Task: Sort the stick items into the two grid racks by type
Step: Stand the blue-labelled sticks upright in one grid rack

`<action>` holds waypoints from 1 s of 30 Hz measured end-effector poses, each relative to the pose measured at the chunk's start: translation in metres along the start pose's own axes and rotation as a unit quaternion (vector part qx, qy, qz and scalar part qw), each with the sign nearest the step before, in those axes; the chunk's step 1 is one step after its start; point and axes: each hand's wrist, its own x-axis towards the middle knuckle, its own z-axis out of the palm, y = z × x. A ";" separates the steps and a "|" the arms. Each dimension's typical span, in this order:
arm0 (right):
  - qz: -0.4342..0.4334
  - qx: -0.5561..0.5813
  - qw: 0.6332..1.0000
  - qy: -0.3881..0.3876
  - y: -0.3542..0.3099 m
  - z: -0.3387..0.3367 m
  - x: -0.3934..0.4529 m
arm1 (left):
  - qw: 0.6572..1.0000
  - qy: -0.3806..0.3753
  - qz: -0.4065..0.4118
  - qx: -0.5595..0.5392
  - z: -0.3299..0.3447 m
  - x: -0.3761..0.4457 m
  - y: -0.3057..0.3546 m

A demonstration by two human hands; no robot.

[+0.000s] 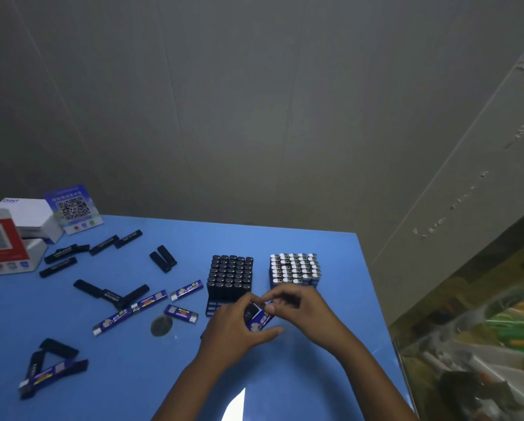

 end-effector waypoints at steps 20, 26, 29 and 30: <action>0.064 0.145 0.984 0.077 0.012 -0.034 -0.014 | 0.997 0.011 -0.024 -0.069 -0.008 0.016 -0.022; 0.029 0.041 0.991 0.125 0.013 -0.045 -0.009 | 0.998 0.015 -0.030 -0.060 -0.002 0.024 -0.020; 0.019 -0.023 0.983 0.179 0.018 -0.054 -0.004 | 0.997 0.009 -0.032 -0.071 0.005 0.030 -0.017; 0.013 -0.040 0.979 0.199 0.020 -0.056 -0.002 | 0.997 0.008 -0.034 -0.075 0.007 0.032 -0.016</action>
